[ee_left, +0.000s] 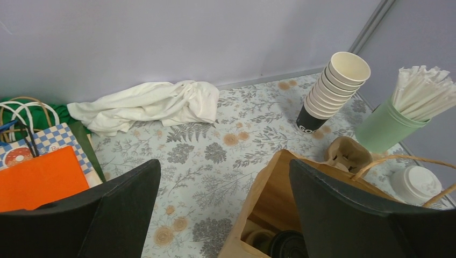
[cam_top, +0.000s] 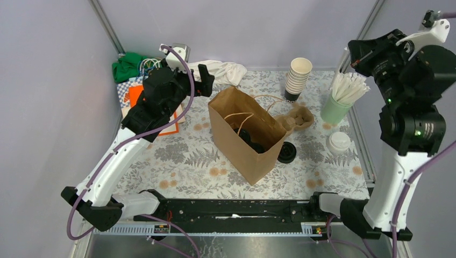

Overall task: Pack the takeout coffee
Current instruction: Pick up the straw from the storage cup.

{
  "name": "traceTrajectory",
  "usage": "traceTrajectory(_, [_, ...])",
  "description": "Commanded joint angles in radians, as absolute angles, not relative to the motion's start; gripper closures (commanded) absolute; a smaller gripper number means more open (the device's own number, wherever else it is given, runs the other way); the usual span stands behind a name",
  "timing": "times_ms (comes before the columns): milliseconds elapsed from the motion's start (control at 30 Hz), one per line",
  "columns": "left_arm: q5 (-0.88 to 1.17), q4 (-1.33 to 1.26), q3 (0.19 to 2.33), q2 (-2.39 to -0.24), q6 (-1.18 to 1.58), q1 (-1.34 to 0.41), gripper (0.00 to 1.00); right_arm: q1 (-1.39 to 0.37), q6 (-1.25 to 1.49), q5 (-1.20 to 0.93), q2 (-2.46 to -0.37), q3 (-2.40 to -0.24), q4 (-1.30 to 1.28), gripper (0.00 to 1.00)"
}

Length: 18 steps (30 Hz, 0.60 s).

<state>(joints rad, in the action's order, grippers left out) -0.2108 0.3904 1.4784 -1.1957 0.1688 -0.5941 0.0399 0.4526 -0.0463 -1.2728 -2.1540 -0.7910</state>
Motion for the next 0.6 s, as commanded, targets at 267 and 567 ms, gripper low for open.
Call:
traceTrajectory(267, [-0.182,0.324,1.474,-1.166,0.193,-0.589,0.07,0.037,1.010,-0.647,-1.244,-1.930,-0.200,1.00])
traceTrajectory(567, [-0.172,0.313,1.447,-1.154,0.210,-0.590,0.08,-0.133,1.070,-0.650,-1.333,-1.987,-0.122,1.00])
